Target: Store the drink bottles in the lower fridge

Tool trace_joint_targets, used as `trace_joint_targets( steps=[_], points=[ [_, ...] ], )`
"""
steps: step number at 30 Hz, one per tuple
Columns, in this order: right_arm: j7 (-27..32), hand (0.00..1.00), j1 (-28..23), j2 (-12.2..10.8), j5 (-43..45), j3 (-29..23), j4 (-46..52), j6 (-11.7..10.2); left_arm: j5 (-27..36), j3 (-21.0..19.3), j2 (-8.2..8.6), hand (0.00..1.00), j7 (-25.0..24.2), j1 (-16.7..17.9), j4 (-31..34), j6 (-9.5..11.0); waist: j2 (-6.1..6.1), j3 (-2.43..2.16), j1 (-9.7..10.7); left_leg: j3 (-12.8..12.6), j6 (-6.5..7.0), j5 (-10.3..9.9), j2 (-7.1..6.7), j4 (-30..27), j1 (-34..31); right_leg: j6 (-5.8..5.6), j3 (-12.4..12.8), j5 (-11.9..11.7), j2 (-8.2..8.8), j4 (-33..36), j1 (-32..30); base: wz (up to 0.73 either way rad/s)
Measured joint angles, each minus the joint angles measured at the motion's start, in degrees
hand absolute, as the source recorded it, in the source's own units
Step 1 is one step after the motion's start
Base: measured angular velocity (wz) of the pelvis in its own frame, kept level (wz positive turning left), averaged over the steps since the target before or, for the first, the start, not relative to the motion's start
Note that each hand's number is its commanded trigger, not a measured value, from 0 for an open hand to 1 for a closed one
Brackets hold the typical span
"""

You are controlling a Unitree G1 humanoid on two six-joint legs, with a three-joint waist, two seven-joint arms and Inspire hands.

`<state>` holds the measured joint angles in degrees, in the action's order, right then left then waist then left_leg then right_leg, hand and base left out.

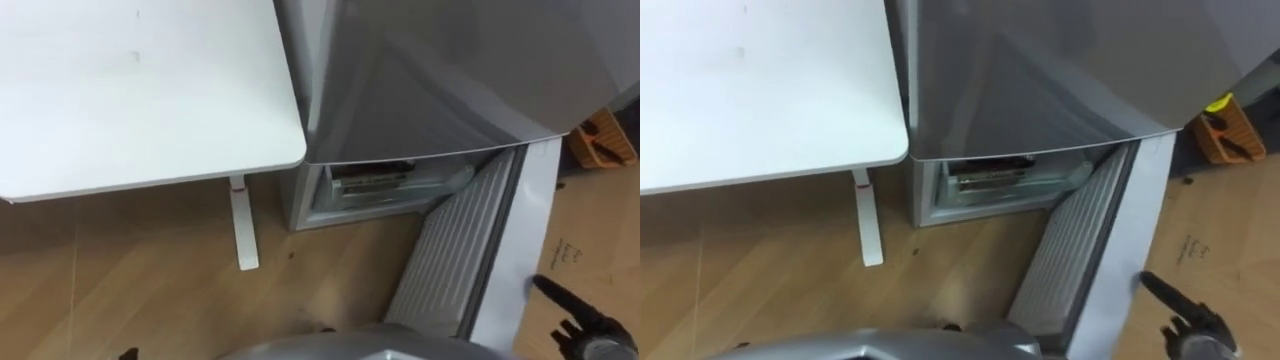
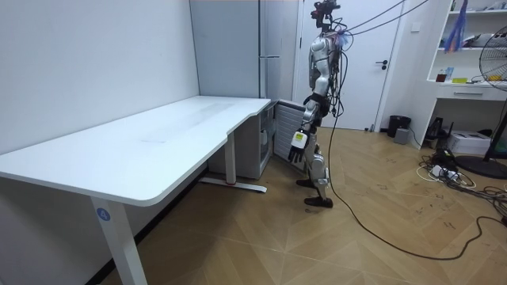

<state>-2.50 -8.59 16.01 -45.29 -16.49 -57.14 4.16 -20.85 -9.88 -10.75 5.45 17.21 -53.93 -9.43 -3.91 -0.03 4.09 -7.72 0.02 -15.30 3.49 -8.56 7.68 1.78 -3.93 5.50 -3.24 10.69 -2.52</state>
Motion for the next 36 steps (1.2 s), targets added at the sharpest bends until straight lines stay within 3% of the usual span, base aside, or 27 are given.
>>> trace_joint_targets(
  steps=[4,6,13,19,27,36],
  points=[
    [-7.5,0.00,-1.1,-1.8,-5.7,5.5,3.9,-1.4,0.2,1.2,0.96,0.00,0.0,-1.1,-0.2,0.2,1.00,0.04,-0.6,-0.3,-0.04,0.0,-0.09,0.0,-0.3,0.02,0.9,-0.3,-0.19,0.0,-0.6,-0.08],
    [-10.5,0.00,-2.0,-2.4,-8.2,9.4,4.8,-2.5,0.1,2.2,0.98,0.00,0.0,-1.5,-0.8,0.4,0.88,0.04,-1.5,-0.1,0.02,-0.1,-0.08,-0.1,-0.2,0.10,0.7,-0.5,-0.18,-0.1,-0.5,-0.11],
    [-11.2,0.00,-5.8,-2.6,-20.1,15.6,5.8,-8.1,0.1,7.0,1.28,0.00,-0.3,-1.9,-2.0,0.7,0.92,0.04,-5.1,0.0,0.12,-0.1,-0.22,-0.3,-0.7,-0.01,0.7,-0.8,-0.09,-0.3,-0.9,0.00],
    [-11.2,0.00,-6.5,-2.5,-27.3,20.3,5.9,-11.9,0.5,10.8,1.30,0.00,0.1,-2.6,-4.2,0.6,1.20,0.01,-6.0,0.1,0.11,-0.1,-0.14,-1.0,-1.9,0.18,0.7,-1.6,-0.21,-0.9,-1.4,0.00],
    [-11.4,0.00,-6.5,-2.4,-28.5,21.0,5.9,-13.0,0.5,12.0,1.36,0.00,0.1,-2.1,-3.8,0.7,1.76,0.04,-6.0,0.0,0.11,-0.1,-0.13,-1.1,-2.1,0.31,0.6,-1.8,-0.20,-0.9,-1.5,0.00],
    [-10.7,0.00,-7.5,-0.9,-37.7,27.2,8.6,-15.4,1.2,13.9,1.21,0.00,-1.0,-2.2,-4.0,0.7,1.46,0.42,-6.2,-0.1,0.11,-0.1,-0.15,-1.0,-2.1,0.29,1.5,-1.8,-0.48,-0.9,-1.9,-0.04]
  ],
)
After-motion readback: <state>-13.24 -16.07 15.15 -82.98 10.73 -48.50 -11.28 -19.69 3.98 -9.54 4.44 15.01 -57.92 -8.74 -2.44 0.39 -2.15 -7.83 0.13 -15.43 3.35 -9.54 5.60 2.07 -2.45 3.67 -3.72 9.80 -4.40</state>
